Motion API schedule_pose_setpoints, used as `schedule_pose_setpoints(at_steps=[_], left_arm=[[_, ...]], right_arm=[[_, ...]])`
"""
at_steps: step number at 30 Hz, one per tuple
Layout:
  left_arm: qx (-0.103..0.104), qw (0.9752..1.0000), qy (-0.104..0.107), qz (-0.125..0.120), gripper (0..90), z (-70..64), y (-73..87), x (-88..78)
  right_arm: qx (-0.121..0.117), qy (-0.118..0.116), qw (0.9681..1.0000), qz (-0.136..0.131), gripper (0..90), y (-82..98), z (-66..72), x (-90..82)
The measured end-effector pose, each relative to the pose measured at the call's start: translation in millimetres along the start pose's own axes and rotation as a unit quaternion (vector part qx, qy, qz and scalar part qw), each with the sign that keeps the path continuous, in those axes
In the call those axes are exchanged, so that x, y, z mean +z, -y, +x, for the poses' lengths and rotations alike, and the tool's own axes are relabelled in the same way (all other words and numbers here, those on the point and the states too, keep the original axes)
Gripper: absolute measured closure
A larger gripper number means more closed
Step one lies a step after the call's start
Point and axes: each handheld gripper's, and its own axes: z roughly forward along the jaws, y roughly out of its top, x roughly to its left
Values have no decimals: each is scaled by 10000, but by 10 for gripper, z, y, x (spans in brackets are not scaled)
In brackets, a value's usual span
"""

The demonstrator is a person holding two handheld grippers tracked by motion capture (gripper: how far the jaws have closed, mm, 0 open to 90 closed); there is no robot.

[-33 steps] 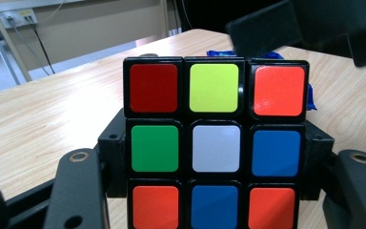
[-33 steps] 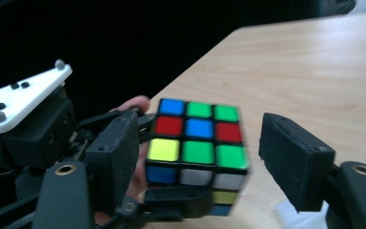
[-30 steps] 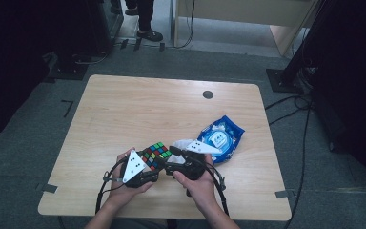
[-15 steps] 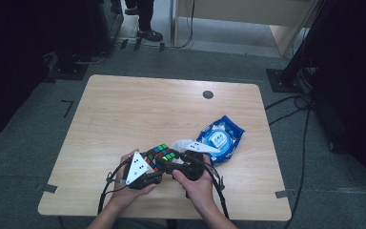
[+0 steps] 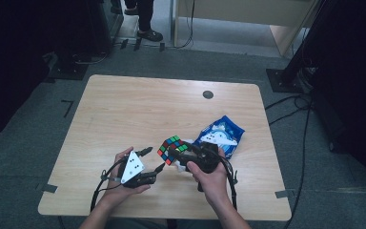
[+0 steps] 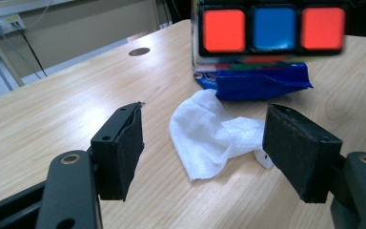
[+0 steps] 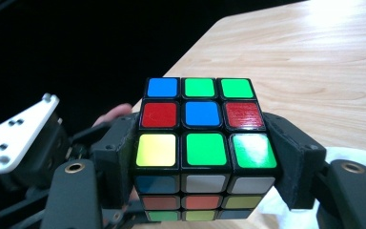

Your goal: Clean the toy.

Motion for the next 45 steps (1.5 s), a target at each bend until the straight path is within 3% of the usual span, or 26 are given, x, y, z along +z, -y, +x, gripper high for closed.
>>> schedule_pose_setpoints(at_steps=[4, 17, 24, 30, 39, 45], left_arm=[[117, 9998, 24, -129, 299, -24, -28, -29], [653, 9978, -100, -111, 236, -185, -116, -28], [684, 9975, -153, -117, 203, -232, -125, -1], [853, 9960, -193, -175, 192, -301, -148, 1], [960, 9951, -117, -220, 183, -349, -168, 6], [964, 9949, 115, -261, 245, -367, -171, 7]], right_arm=[[-188, -87, 9995, 234, 347, 41, 58, 78], [-139, -125, 9996, 211, 346, 58, 63, 90], [-83, -14, 9996, 271, 346, 74, 64, 96], [-18, -2, 9994, 360, 346, 71, 58, 101], [60, -23, 9986, 527, 345, 74, 48, 120], [66, -37, 9981, 620, 345, 82, 43, 135]])
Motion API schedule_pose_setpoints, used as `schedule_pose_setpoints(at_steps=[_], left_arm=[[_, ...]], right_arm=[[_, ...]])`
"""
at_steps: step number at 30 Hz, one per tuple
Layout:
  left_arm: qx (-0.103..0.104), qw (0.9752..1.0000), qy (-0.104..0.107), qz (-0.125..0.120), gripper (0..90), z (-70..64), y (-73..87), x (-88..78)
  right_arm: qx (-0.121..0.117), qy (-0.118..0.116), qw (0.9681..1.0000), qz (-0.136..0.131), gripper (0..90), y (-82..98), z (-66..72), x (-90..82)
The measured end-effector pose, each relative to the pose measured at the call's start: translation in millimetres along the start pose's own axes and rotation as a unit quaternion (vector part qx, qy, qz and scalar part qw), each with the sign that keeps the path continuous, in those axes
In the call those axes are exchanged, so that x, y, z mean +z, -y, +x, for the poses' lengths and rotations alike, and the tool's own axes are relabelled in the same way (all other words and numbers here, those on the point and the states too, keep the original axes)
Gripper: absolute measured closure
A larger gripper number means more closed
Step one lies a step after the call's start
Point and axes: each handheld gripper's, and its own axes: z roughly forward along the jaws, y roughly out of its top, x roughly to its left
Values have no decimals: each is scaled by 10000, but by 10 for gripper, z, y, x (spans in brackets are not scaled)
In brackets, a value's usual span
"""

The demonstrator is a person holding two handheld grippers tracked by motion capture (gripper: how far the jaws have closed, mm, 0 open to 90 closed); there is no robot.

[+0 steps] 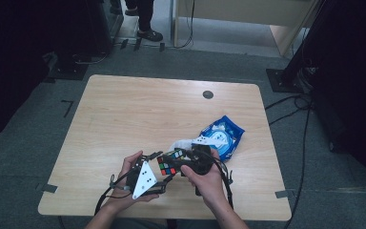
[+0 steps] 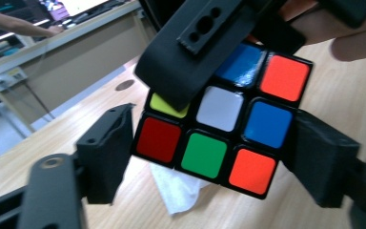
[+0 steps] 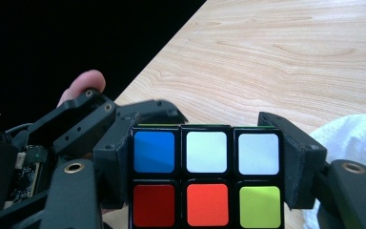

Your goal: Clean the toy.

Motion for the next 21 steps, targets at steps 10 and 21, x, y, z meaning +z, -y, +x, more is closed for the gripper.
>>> schedule_pose_setpoints(at_steps=[10, 21], left_arm=[[-327, 9994, -85, -106, 340, 113, 21, -49], [-332, 9992, -205, 23, 317, 114, 30, -20]], right_arm=[[49, -58, 9999, 80, 337, 16, -10, 32], [79, -194, 9996, 200, 345, 37, -1, 59]])
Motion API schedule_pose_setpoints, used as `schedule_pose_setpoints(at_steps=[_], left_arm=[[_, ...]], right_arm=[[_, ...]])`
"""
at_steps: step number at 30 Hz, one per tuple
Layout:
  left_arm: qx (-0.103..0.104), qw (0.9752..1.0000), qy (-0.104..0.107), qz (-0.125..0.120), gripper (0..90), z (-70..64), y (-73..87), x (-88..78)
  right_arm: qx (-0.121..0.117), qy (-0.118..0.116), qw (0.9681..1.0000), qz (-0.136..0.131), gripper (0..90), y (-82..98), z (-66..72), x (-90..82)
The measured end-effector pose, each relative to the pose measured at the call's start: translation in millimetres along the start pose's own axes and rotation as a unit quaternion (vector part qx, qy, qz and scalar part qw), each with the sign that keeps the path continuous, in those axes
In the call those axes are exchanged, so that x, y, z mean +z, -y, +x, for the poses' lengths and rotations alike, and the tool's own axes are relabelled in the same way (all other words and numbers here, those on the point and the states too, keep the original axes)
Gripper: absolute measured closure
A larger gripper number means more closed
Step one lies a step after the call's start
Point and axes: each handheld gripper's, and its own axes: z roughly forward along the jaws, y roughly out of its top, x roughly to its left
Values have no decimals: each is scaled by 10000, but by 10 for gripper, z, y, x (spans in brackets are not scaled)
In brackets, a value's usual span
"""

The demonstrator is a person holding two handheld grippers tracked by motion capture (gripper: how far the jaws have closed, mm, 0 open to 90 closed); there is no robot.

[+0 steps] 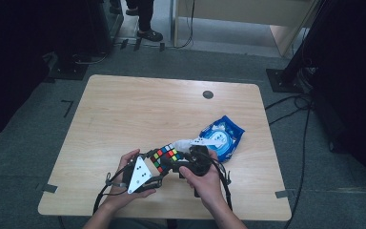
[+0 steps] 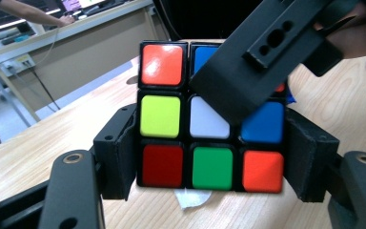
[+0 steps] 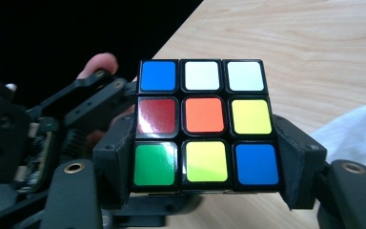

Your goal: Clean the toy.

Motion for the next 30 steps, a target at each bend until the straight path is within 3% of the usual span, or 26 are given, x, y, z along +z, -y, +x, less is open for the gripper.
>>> schedule_pose_setpoints(at_steps=[5, 9, 11, 14, 15, 16, 17, 21, 26, 30], left_arm=[[36, 10000, -3, -56, 340, 22, 5, -27], [-83, 9999, -77, 14, 340, 125, 43, -57], [-186, 9996, -174, 72, 340, 201, 89, -76], [-342, 9987, -349, 136, 340, 316, 149, -112], [-375, 9984, -385, 148, 340, 337, 161, -120], [-426, 9982, -404, 148, 340, 362, 174, -129], [-463, 9979, -417, 151, 340, 376, 180, -136], [-509, 9977, -409, 153, 341, 380, 187, -135], [-466, 9981, -330, 212, 341, 331, 192, -89], [-458, 9983, -280, 228, 341, 302, 193, -72]], right_arm=[[-123, -85, 9999, 64, 344, 7, 25, 33], [-112, -239, 9994, -211, 347, -43, -3, -53], [-108, -216, 9991, -362, 411, -54, -19, -99], [-293, 166, 9985, -440, 407, -39, -75, -101], [-394, 375, 9977, -407, 409, -18, -114, -75], [-586, 744, 9949, -341, 417, 26, -179, -14], [-586, 744, 9949, -341, 417, 26, -179, -14], [-904, 1482, 9846, -199, 459, 175, -421, 158], [-902, 1752, 9804, 80, 473, 278, -596, 311], [-1096, 1991, 9736, 208, 529, 323, -607, 383]])
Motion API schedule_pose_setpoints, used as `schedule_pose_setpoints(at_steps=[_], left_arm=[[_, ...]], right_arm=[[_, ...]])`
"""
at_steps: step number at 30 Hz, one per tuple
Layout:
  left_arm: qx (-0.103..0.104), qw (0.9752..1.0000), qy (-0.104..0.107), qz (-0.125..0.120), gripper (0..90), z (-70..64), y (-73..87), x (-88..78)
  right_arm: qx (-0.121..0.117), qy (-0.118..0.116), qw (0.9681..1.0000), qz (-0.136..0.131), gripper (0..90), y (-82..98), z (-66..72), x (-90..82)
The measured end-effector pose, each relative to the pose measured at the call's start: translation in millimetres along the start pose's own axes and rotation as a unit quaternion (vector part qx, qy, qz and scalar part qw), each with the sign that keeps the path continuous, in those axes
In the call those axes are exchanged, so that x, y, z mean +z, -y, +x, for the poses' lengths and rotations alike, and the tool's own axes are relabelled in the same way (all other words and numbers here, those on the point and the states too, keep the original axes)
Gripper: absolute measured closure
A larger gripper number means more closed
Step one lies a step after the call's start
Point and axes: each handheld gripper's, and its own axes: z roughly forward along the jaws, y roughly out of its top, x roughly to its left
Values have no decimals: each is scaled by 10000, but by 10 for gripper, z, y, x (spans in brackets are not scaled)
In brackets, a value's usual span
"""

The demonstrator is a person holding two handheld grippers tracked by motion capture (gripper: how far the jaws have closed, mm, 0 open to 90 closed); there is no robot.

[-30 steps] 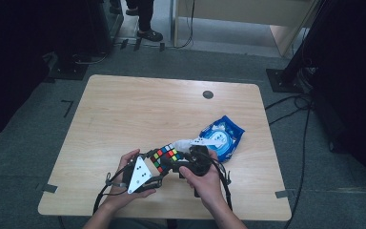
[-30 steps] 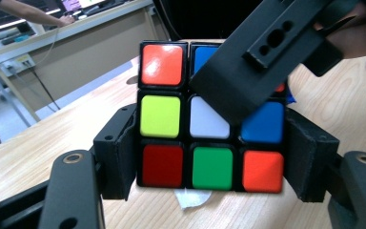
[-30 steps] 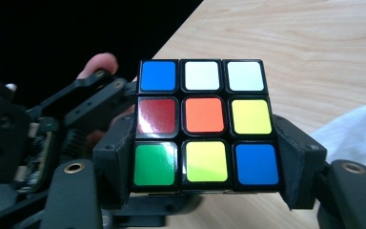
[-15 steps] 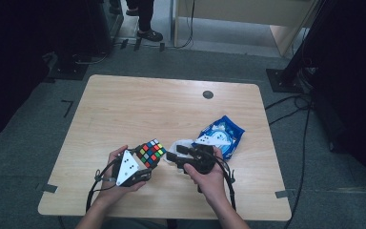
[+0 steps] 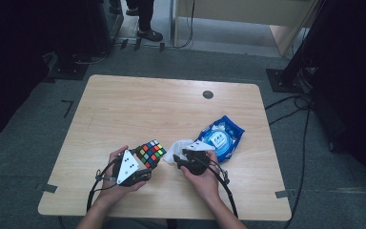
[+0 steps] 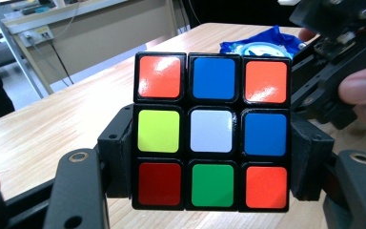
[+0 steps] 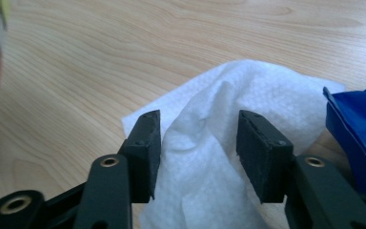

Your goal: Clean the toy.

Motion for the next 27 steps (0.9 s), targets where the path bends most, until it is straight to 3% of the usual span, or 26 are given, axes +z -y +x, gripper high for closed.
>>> schedule_pose_setpoints(at_steps=[6, 10, 13, 17, 22, 24, 25, 26, 27], left_arm=[[-50, 10000, 45, -20, 340, -11, -14, -2], [-145, 9999, 71, -36, 340, 3, -18, -12], [-183, 9998, 93, -42, 341, 9, -22, -15], [-166, 9998, 118, -33, 341, -2, -21, -10], [-168, 9997, 160, -31, 341, -17, -24, 0], [-159, 9997, 175, -20, 341, -36, -26, 10], [-159, 9997, 175, -20, 341, -36, -26, 10], [-150, 9997, 193, -15, 340, -42, -27, 12], [-155, 9997, 199, -25, 340, -47, -29, 16]], right_arm=[[-287, 256, 9992, 105, 588, 51, 18, 39], [-283, 293, 9991, 106, 683, 57, 11, 30], [-327, 244, 9991, 99, 790, 66, -14, 20], [-117, -59, 9998, 114, 876, 53, -49, -7], [-110, -232, 9991, -349, 883, -63, -20, -205], [-183, -352, 9962, -779, 884, -201, 56, -415], [-183, -352, 9962, -779, 884, -201, 56, -415], [-235, -448, 9935, -1021, 884, -287, 130, -552], [-235, -448, 9935, -1021, 884, -287, 130, -552]])
